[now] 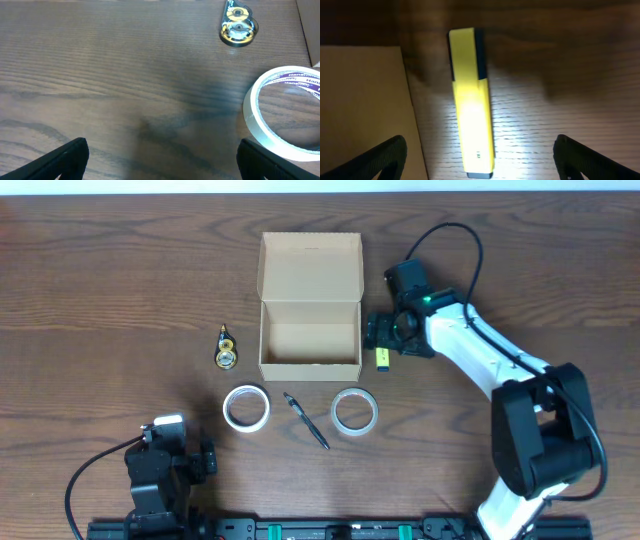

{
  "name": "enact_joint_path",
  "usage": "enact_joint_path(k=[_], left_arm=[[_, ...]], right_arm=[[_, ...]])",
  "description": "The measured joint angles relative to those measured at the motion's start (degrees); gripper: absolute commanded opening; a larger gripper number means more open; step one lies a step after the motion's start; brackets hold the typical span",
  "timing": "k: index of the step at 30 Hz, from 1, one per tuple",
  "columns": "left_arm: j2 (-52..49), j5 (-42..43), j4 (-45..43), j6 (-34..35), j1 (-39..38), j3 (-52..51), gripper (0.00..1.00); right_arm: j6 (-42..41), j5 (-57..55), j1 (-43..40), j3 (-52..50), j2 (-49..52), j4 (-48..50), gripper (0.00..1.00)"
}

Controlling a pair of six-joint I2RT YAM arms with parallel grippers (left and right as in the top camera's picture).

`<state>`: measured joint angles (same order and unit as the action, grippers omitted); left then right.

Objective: Pack container
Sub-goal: 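Reach the right gripper to the yellow highlighter and grasp it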

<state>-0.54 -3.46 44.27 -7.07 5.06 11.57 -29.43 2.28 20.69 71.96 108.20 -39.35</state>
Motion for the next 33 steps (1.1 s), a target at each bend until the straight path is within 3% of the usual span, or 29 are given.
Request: enact_joint_path(k=[12, 15, 30, 33], left_arm=[[0.0, 0.0, 0.0, 0.0, 0.0, 0.0, 0.95], [0.0, 0.0, 0.0, 0.0, 0.0, 0.0, 0.95], [0.0, 0.0, 0.0, 0.0, 0.0, 0.0, 0.95], [0.0, 0.0, 0.0, 0.0, 0.0, 0.0, 0.95]], right_arm=[[-0.3, -1.1, 0.2, 0.0, 4.0, 0.7, 0.83], [-0.3, -1.4, 0.2, 0.3, 4.9, 0.8, 0.77], [-0.8, -2.3, 0.2, 0.3, 5.3, 1.1, 0.17], [-1.1, -2.3, 0.2, 0.5, 5.3, 1.1, 0.1]])
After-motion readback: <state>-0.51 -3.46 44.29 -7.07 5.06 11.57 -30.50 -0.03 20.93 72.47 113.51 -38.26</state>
